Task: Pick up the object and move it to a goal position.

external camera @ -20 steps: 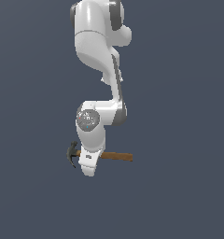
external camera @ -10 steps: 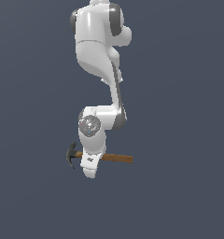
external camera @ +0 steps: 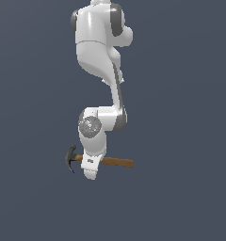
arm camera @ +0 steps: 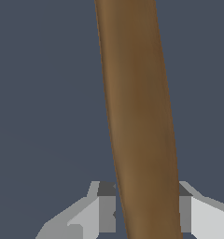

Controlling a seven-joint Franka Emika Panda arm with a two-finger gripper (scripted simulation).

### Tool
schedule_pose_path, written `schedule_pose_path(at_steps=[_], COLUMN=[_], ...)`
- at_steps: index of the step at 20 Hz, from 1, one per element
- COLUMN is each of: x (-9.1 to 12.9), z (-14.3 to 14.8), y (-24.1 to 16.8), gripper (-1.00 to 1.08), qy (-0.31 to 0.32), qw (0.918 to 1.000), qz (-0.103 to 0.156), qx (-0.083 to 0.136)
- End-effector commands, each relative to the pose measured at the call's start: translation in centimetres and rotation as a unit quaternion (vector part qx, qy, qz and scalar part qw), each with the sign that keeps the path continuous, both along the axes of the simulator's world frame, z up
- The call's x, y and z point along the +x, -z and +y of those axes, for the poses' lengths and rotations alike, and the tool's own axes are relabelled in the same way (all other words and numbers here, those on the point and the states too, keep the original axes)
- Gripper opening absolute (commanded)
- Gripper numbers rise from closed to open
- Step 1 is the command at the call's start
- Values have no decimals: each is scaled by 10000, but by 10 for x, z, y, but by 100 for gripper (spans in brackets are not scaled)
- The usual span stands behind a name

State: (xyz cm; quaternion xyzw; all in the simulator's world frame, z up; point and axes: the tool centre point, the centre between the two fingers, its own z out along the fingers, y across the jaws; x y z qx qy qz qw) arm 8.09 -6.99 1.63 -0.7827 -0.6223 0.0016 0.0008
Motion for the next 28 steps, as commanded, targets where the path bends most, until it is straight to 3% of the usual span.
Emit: schedule_pose_path(at_steps=[1,10,28], x=[0,2,15], z=[0,34,192], y=[0,-31,-174], gripper=[-100,-100,-100], qy=[2,1,-5], qw=[10000,10000,10000], qz=[-4,-4,-10], qx=[0,-1,1])
